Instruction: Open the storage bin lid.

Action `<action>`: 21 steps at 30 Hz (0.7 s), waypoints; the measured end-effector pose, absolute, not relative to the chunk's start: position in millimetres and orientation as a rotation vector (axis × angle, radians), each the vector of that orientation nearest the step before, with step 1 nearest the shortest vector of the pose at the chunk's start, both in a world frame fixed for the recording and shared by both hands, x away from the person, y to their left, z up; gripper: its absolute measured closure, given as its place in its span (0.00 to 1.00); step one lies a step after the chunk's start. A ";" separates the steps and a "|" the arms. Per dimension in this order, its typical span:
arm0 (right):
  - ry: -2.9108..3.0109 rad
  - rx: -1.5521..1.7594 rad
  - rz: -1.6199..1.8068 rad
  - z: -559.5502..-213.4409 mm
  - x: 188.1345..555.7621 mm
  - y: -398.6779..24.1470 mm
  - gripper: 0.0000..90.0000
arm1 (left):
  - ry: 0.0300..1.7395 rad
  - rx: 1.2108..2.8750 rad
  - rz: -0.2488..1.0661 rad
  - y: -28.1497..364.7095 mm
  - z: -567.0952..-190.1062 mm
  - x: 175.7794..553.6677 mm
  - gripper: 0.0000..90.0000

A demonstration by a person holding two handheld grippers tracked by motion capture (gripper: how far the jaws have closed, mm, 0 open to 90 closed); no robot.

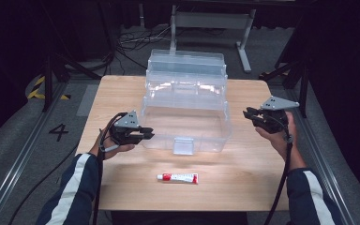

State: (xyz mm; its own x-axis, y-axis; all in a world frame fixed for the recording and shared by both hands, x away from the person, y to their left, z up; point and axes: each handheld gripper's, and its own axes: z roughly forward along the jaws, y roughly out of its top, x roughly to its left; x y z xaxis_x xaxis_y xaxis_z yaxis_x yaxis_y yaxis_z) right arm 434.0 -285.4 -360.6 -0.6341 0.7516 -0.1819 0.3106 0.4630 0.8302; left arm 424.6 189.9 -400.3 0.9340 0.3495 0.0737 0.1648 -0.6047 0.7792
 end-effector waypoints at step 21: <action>2.466 0.716 1.064 -405.0 383.0 -252.5 0.82 | 0.426 2.230 0.457 207.1 -386.1 399.6 0.70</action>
